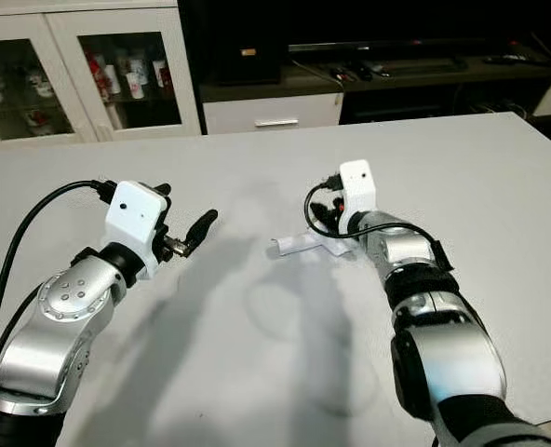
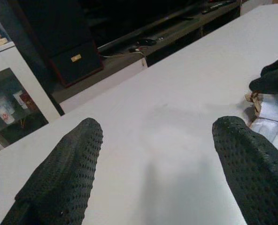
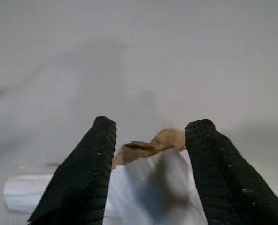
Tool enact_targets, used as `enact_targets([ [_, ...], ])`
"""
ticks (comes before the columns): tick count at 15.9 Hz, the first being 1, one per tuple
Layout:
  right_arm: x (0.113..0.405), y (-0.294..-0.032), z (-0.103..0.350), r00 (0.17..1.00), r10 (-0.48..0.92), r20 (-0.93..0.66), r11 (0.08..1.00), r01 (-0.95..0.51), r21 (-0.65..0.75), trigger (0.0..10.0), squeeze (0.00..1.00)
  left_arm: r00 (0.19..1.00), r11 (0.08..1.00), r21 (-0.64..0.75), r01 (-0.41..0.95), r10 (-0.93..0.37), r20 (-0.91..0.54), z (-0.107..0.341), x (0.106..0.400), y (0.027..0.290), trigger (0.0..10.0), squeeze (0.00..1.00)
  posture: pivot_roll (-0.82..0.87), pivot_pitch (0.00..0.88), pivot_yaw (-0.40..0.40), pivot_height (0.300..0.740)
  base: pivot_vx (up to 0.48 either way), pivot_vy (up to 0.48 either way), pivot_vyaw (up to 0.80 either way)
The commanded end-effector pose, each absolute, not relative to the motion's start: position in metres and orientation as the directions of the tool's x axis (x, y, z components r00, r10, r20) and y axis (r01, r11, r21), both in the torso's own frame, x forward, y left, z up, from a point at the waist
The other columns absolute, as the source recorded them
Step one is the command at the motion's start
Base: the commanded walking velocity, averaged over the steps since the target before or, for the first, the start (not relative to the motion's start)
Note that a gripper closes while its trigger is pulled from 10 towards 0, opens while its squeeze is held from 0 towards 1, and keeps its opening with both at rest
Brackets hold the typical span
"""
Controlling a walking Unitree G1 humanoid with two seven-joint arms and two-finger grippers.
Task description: Picking trash to rubbish bin
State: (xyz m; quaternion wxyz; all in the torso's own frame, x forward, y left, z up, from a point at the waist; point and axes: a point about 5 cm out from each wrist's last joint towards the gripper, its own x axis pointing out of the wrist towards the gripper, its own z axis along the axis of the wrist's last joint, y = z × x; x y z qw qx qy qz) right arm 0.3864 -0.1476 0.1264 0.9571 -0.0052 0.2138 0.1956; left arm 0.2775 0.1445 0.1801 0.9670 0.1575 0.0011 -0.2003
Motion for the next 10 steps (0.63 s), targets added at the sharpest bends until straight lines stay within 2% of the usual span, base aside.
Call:
enact_targets([
  [1,0.391,-0.145,0.134,0.840,0.375,-0.392,0.921,-0.385,0.057,10.0,1.00,0.913,0.861,0.311,0.403,-0.403,-0.068,0.182,0.277,0.143,10.0,0.00,0.07,0.000,-0.007,0.740,0.000,0.000,0.00],
  [2,0.391,-0.144,0.131,0.838,0.358,-0.412,0.923,-0.384,0.020,10.0,1.00,0.912,0.859,0.312,0.405,-0.403,-0.074,0.182,0.276,0.143,10.0,0.00,0.07,0.000,-0.010,0.740,0.000,0.000,0.00],
  [3,0.390,-0.145,0.128,0.837,0.322,-0.443,0.927,-0.374,-0.032,10.0,0.69,0.902,0.850,0.309,0.428,-0.422,-0.088,0.180,0.276,0.142,10.0,0.00,0.08,0.000,-0.014,0.740,0.000,0.000,0.00],
  [4,0.390,-0.147,0.127,0.838,0.306,-0.452,0.930,-0.365,-0.048,10.0,0.00,0.893,0.841,0.305,0.448,-0.439,-0.101,0.180,0.275,0.142,10.0,0.00,0.08,0.000,-0.012,0.740,0.000,0.000,0.00],
  [7,0.390,-0.152,0.124,0.827,0.275,-0.491,0.934,-0.351,-0.068,10.0,0.00,0.827,0.796,0.223,0.563,-0.542,-0.151,0.178,0.268,0.141,10.0,0.00,0.09,0.000,-0.007,0.740,0.000,0.000,0.00],
  [10,0.385,-0.161,0.116,0.794,0.249,-0.555,0.942,-0.332,-0.052,10.0,0.00,0.773,0.747,0.199,0.634,-0.603,-0.198,0.177,0.261,0.143,10.0,0.00,0.09,0.000,0.000,0.740,0.000,0.000,0.00],
])
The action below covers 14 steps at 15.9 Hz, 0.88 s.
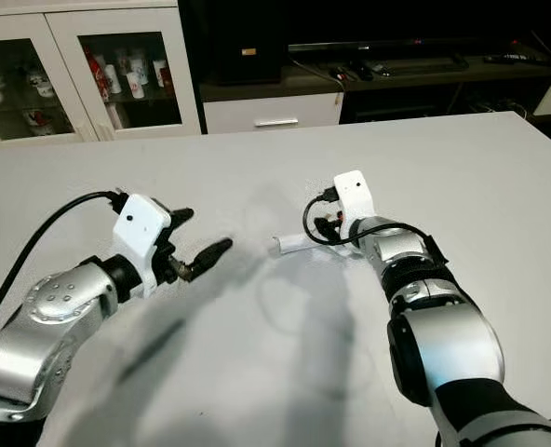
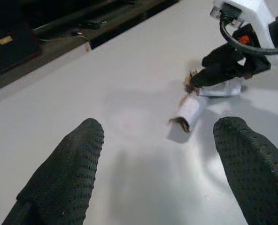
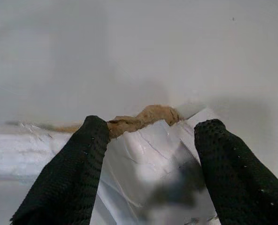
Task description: Picking trash to rubbish bin
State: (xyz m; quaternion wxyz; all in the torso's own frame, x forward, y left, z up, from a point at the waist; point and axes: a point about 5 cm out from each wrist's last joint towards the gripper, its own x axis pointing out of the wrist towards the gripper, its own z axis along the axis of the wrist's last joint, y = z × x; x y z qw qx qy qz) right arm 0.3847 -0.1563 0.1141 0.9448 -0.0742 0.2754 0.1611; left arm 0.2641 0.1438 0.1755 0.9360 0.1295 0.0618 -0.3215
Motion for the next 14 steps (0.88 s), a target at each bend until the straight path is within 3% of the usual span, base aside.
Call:
enact_targets([
  [1,0.384,-0.163,0.113,0.782,0.243,-0.573,0.943,-0.329,-0.048,10.0,0.00,0.767,0.741,0.199,0.641,-0.608,-0.206,0.177,0.261,0.143,10.0,0.00,0.09,0.000,0.001,0.740,0.000,0.000,0.00],
  [6,0.370,-0.167,0.089,0.719,0.245,-0.651,0.949,-0.315,0.010,10.0,0.00,0.753,0.725,0.207,0.657,-0.613,-0.242,0.174,0.258,0.145,10.0,0.00,0.10,0.000,0.010,0.740,0.000,0.000,0.00],
  [7,0.369,-0.167,0.088,0.714,0.251,-0.654,0.950,-0.310,0.026,4.6,0.00,0.747,0.719,0.208,0.663,-0.616,-0.250,0.173,0.258,0.146,10.0,0.00,0.10,0.000,0.008,0.740,0.000,0.000,0.00],
  [8,0.368,-0.167,0.087,0.714,0.251,-0.654,0.951,-0.306,0.031,1.8,0.00,0.743,0.716,0.207,0.667,-0.620,-0.252,0.173,0.258,0.146,10.0,0.00,0.10,0.000,0.007,0.740,0.000,0.000,0.00],
  [9,0.367,-0.170,0.086,0.708,0.258,-0.658,0.951,-0.305,0.044,0.0,0.00,0.740,0.712,0.209,0.670,-0.620,-0.261,0.171,0.259,0.147,10.0,0.00,0.09,0.000,0.006,0.740,0.000,0.000,0.00],
  [14,0.368,-0.174,0.089,0.708,0.275,-0.651,0.952,-0.296,0.079,0.0,0.00,0.735,0.704,0.216,0.677,-0.626,-0.261,0.169,0.263,0.144,10.0,0.00,0.07,0.000,0.012,0.740,0.000,0.000,0.00],
])
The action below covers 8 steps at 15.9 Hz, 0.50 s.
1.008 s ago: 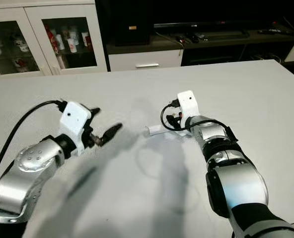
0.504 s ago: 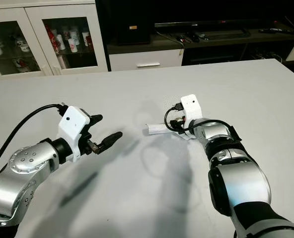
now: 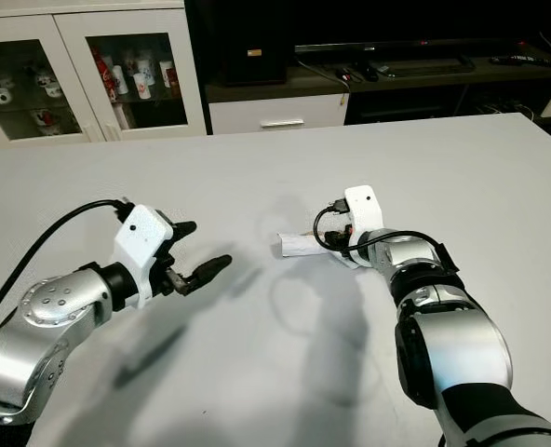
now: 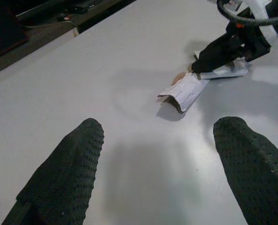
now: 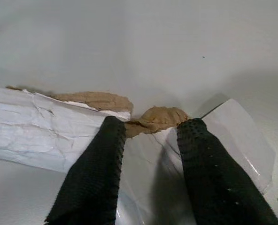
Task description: Picking trash to rubbish bin
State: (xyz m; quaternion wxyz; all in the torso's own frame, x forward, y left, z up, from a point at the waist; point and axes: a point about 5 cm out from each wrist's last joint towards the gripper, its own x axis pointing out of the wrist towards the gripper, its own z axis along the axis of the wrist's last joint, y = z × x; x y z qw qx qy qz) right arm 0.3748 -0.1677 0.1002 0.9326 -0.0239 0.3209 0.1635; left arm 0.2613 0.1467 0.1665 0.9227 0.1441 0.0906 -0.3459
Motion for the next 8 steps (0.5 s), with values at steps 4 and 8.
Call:
enact_targets([
  [4,0.366,-0.176,0.088,0.701,0.297,-0.648,0.949,-0.289,0.122,0.0,0.00,0.724,0.693,0.212,0.689,-0.641,-0.257,0.165,0.263,0.134,10.0,0.00,0.06,0.000,0.005,0.740,0.000,0.000,0.00],
  [8,0.367,-0.189,0.094,0.733,0.319,-0.600,0.948,-0.243,0.207,0.0,0.00,0.739,0.710,0.208,0.673,-0.627,-0.246,0.163,0.265,0.133,10.0,0.00,0.05,0.000,-0.001,0.740,0.000,0.000,0.00],
])
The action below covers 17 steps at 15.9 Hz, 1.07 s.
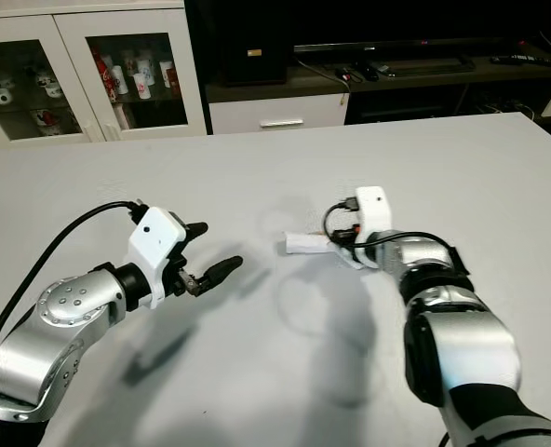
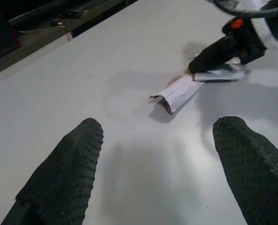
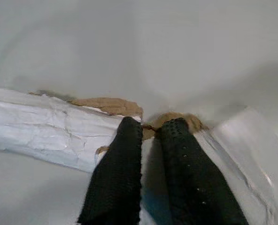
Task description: Picking trash to rubbish bin
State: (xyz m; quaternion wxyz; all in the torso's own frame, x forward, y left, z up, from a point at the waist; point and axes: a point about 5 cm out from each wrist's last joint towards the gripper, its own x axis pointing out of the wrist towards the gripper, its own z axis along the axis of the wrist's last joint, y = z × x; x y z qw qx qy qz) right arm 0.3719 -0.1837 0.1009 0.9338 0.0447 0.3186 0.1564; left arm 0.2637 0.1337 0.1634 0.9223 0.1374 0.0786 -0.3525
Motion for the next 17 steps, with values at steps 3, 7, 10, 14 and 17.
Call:
enact_targets([
  [3,0.362,-0.199,0.091,0.728,0.347,-0.591,0.936,-0.230,0.266,0.0,0.00,0.749,0.726,0.193,0.660,-0.620,-0.232,0.161,0.265,0.130,10.0,0.00,0.04,0.000,-0.005,0.740,0.000,0.000,0.00],
  [7,0.365,-0.212,0.109,0.750,0.412,-0.517,0.905,-0.272,0.328,0.0,0.00,0.797,0.768,0.217,0.603,-0.571,-0.197,0.165,0.277,0.136,10.0,0.00,0.02,0.000,-0.001,0.740,0.000,0.000,0.00],
  [10,0.366,-0.221,0.120,0.777,0.439,-0.451,0.882,-0.276,0.382,0.0,0.00,0.811,0.783,0.214,0.584,-0.552,-0.193,0.165,0.283,0.138,10.0,0.00,0.01,0.000,0.007,0.740,0.000,0.000,0.00],
  [14,0.359,-0.228,0.128,0.771,0.474,-0.425,0.867,-0.323,0.381,0.0,0.00,0.803,0.771,0.224,0.596,-0.564,-0.193,0.163,0.287,0.134,10.0,0.00,-0.01,0.000,0.026,0.740,0.000,0.000,0.00],
  [17,0.348,-0.232,0.137,0.777,0.485,-0.402,0.866,-0.362,0.346,0.0,0.00,0.784,0.747,0.238,0.620,-0.587,-0.200,0.160,0.299,0.125,10.0,0.00,-0.02,0.000,0.030,0.740,0.000,0.000,0.00],
])
